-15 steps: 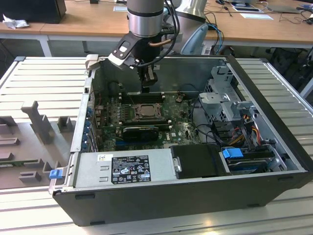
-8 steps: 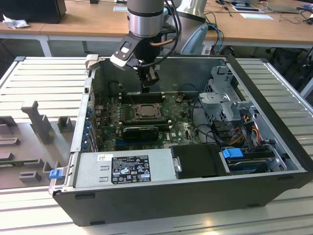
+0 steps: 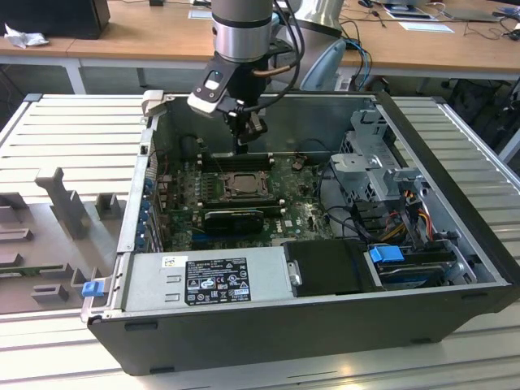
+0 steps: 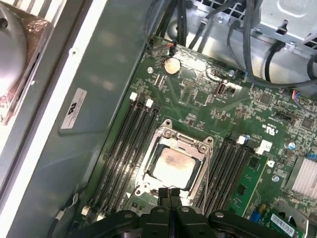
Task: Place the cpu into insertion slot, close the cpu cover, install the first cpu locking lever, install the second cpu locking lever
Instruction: 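Install the first cpu locking lever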
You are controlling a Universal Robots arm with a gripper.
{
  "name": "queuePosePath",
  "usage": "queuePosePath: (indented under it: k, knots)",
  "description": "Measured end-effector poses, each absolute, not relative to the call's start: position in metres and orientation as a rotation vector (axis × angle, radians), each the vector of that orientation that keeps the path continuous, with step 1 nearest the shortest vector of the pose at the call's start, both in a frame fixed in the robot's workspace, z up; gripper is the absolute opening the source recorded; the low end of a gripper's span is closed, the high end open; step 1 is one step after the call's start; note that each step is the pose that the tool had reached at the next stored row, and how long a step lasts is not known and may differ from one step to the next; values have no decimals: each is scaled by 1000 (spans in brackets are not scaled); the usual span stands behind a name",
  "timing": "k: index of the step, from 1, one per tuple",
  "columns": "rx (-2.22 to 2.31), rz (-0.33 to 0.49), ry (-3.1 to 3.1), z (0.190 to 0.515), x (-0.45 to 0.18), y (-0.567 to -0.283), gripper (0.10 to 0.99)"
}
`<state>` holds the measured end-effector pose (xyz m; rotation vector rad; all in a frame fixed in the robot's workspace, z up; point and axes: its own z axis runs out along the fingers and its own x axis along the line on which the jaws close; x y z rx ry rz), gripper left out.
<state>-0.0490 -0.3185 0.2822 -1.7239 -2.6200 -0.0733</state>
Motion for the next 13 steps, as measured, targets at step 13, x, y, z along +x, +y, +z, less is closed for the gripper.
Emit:
queuePosePath:
  k: [13]
  knots:
    - [-1392,-72,-2804,282,-49,-318,106]
